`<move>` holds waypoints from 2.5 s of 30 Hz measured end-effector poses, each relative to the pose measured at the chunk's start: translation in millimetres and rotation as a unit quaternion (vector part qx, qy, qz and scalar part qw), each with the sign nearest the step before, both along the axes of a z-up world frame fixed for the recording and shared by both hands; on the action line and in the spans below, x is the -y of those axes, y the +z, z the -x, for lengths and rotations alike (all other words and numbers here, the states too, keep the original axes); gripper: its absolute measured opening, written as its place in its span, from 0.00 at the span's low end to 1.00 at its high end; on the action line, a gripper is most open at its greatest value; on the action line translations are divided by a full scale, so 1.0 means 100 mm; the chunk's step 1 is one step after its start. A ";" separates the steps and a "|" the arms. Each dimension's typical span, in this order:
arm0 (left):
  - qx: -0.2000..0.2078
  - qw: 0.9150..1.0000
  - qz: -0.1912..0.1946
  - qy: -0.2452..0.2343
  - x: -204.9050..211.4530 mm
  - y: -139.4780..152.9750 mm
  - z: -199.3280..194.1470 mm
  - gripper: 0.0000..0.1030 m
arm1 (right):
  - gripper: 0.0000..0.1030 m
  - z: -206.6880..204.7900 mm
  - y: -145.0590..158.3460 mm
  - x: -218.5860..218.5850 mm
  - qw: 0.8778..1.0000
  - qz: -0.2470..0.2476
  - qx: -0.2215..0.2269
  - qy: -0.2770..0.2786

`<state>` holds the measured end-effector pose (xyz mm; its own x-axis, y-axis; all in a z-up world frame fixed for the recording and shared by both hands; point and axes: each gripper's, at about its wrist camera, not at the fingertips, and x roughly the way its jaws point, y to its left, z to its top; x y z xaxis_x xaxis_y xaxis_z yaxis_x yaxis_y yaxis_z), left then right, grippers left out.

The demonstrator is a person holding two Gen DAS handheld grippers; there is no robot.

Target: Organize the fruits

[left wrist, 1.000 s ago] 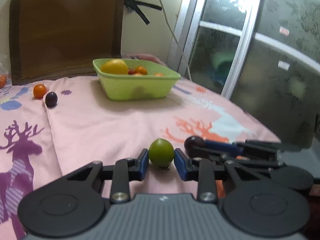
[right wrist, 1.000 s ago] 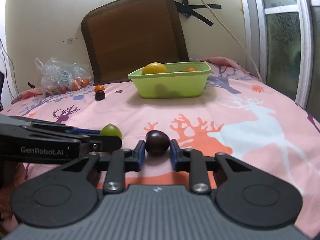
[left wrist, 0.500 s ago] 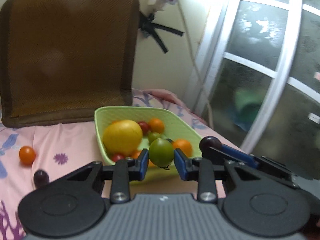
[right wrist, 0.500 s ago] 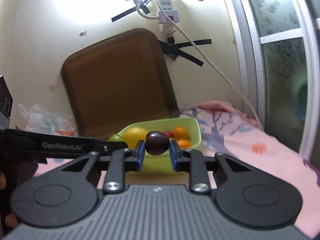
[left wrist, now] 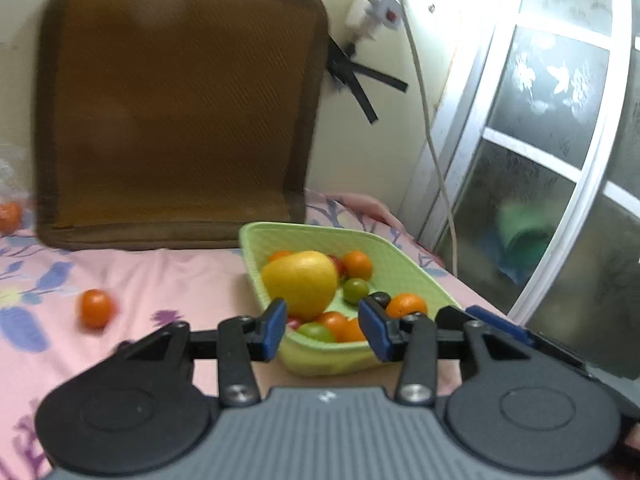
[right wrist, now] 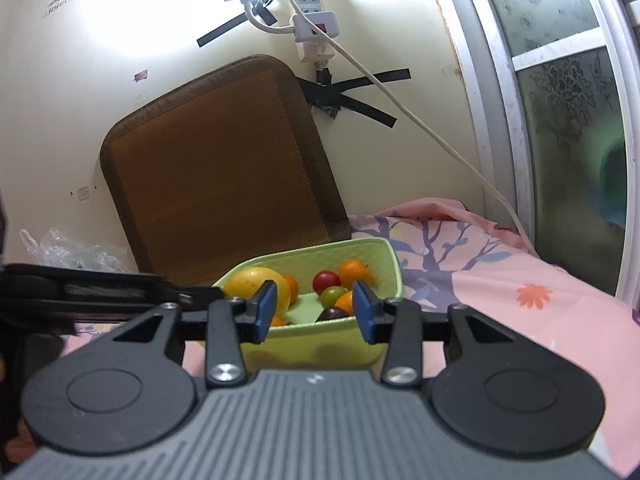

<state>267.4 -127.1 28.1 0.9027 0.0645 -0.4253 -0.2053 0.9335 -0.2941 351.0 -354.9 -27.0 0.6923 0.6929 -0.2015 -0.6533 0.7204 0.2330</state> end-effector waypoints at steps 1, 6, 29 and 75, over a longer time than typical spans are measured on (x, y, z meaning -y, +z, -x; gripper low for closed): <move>0.003 1.000 0.001 0.005 -0.04 -0.02 0.10 0.41 | 0.43 0.02 0.00 0.00 1.000 0.000 -0.002 0.003; -0.019 0.999 0.006 0.043 -0.26 -0.21 0.50 0.41 | 0.43 0.22 -0.03 -0.03 1.000 0.013 -0.005 0.026; 0.008 0.996 0.054 0.066 -0.44 -0.38 0.91 0.41 | 0.45 0.38 -0.20 -0.16 0.988 0.013 -0.137 0.072; 0.013 1.000 0.000 0.022 -0.28 -0.33 0.96 0.52 | 0.45 0.39 -0.22 -0.15 0.988 0.033 -0.143 0.045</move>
